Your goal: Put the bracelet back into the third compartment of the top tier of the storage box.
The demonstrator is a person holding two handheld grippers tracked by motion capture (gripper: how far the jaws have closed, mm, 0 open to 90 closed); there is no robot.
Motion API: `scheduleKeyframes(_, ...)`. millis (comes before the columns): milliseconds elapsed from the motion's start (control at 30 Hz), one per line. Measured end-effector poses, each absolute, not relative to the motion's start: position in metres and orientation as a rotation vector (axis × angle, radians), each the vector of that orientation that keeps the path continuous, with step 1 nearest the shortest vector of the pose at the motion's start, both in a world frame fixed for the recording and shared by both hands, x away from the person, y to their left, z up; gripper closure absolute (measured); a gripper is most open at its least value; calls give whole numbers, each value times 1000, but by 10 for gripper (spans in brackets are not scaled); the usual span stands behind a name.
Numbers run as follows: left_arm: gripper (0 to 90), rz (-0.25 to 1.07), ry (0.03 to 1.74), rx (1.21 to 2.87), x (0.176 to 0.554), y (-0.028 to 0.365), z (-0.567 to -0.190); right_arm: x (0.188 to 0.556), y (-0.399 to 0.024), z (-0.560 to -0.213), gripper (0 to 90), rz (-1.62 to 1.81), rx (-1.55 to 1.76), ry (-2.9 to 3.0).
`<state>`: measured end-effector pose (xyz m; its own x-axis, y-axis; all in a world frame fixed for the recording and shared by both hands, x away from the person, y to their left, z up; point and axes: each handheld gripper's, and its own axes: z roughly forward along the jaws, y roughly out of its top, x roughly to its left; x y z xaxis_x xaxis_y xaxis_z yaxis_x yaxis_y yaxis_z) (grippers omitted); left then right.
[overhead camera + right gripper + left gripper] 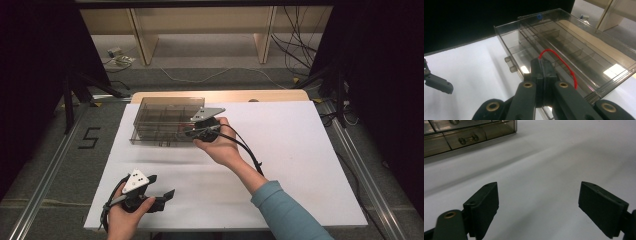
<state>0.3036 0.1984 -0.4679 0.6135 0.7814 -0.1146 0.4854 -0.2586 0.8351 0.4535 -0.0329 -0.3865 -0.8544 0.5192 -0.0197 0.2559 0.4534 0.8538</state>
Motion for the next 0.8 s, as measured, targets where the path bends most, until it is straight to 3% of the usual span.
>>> scheduleKeyframes(800,165,402,1007,1918,304,198,-468,462,-26,-397,900,1325,700,2457)
